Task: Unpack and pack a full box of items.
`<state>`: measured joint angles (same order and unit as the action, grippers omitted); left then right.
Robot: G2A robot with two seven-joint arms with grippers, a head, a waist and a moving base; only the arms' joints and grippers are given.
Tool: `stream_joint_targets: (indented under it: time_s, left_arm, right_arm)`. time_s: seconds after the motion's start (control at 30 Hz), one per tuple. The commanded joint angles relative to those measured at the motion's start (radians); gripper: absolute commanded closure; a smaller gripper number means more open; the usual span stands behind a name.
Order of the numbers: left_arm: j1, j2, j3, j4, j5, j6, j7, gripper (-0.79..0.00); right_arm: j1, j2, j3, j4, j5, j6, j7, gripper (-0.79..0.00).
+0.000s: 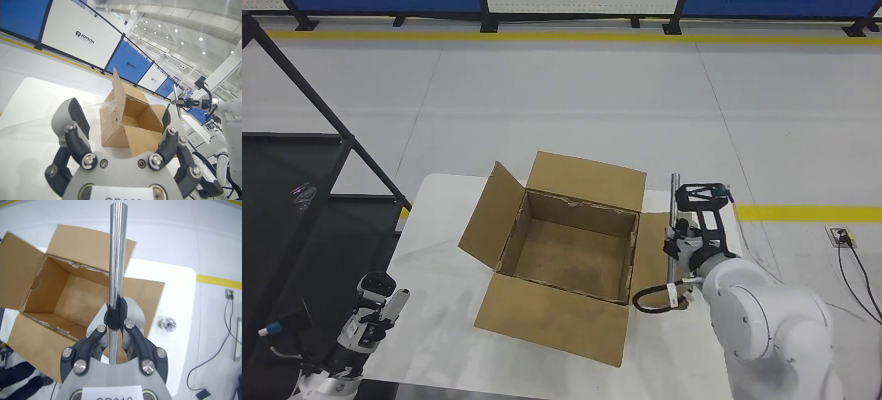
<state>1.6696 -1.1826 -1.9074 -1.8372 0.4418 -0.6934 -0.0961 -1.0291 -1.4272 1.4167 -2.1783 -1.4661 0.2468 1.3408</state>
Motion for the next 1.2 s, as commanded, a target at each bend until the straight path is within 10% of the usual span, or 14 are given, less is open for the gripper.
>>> stream_joint_targets:
  time_s: [0.0,0.2,0.5,1.17]
  left_arm:
    - [0.000,0.000,0.000,0.000,0.000,0.000,0.000,-0.785]
    - [0.000,0.000,0.000,0.000,0.000,0.000,0.000,-0.785]
    - [0.000,0.000,0.000,0.000,0.000,0.000,0.000,-0.785]
    - [0.000,0.000,0.000,0.000,0.000,0.000,0.000,-0.785]
  right_arm:
    - [-0.050,0.004,0.053,-0.056,-0.034,0.020,0.023,0.000]
    - [-0.171,0.009,0.223,-0.091,-0.011,0.072,0.073,0.000]
    - [-0.246,0.016,0.424,0.252,0.234,0.035,-0.017,0.000]
    - [-0.086,0.037,0.401,0.698,0.313,0.042,-0.231,0.000]
